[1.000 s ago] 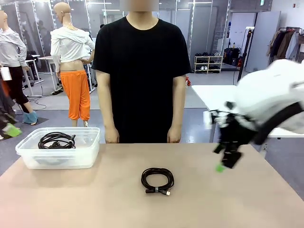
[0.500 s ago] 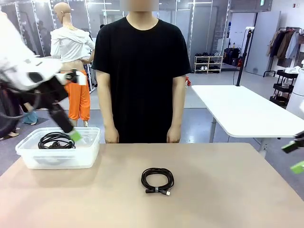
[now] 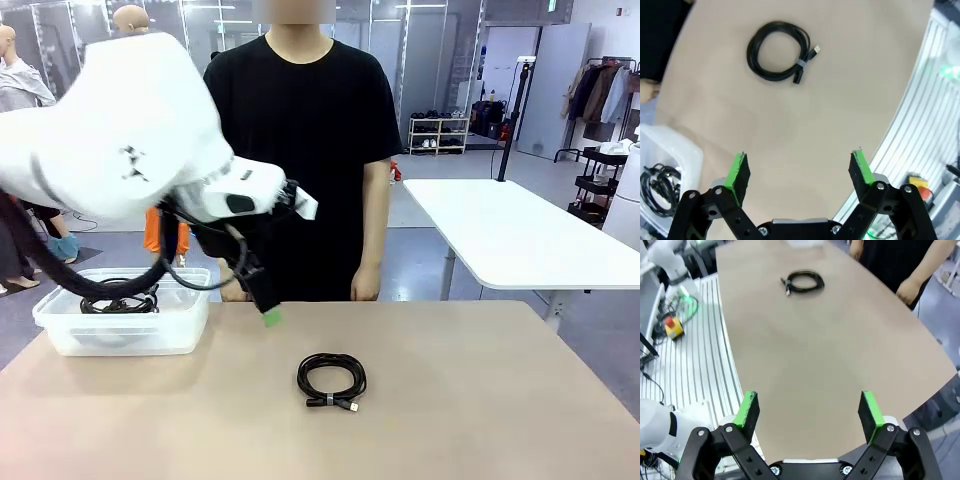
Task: Organize and store the cables.
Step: Place the USB Extension Cable into the Organizing box.
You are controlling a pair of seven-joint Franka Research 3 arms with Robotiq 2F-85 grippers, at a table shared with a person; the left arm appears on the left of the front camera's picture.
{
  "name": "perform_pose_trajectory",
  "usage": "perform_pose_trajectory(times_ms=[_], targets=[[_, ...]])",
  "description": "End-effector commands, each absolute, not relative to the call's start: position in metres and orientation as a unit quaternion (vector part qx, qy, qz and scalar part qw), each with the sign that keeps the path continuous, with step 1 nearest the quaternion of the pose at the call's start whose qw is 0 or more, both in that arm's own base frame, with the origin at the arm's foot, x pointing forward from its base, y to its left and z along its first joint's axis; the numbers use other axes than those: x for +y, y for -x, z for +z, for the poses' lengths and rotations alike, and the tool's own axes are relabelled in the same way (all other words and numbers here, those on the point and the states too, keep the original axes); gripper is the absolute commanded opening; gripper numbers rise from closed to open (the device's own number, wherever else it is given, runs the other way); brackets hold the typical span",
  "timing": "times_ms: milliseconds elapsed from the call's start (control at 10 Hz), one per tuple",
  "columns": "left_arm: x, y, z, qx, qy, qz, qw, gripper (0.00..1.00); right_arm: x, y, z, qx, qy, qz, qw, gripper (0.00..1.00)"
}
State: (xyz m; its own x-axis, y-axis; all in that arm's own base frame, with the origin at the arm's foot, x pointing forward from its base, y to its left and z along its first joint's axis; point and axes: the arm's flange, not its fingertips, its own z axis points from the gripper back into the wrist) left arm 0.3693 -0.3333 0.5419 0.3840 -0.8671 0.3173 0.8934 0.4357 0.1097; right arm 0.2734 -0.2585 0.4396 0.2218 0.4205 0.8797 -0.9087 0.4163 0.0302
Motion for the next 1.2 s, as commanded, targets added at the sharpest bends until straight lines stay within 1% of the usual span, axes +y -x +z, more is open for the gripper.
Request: perform_pose_trajectory(times_ms=[0, 200, 300, 400, 900, 1000, 1100], targets=[[-0.356, -0.371, 0.535, -0.144, 0.007, -0.532, 0.835, 1.0, -0.292, -0.275, 0.42, -0.463, -0.321, 0.437, 0.701, 1.0], [-0.361, -0.369, 0.532, -0.14, 0.001, -0.543, 0.828, 1.0, -0.301, -0.271, 0.403, -0.501, -0.331, 0.409, 0.687, 1.0], [-0.354, -0.369, 0.533, -0.139, 0.012, -0.566, 0.812, 1.0, -0.295, -0.274, 0.396, -0.514, -0.342, 0.431, 0.658, 1.0], [-0.359, -0.368, 0.523, -0.147, 0.012, -0.546, 0.825, 1.0, -0.292, -0.26, 0.408, -0.485, -0.323, 0.41, 0.702, 1.0], [-0.358, -0.368, 0.523, -0.146, 0.011, -0.55, 0.822, 1.0, -0.292, -0.26, 0.408, -0.485, -0.323, 0.41, 0.702, 1.0], [-0.378, -0.371, 0.517, -0.136, -0.044, -0.596, 0.79, 1.0, -0.292, -0.26, 0.408, -0.485, -0.323, 0.41, 0.702, 1.0], [-0.396, -0.377, 0.511, -0.135, -0.077, -0.614, 0.774, 1.0, -0.292, -0.26, 0.408, -0.485, -0.323, 0.41, 0.702, 1.0]])
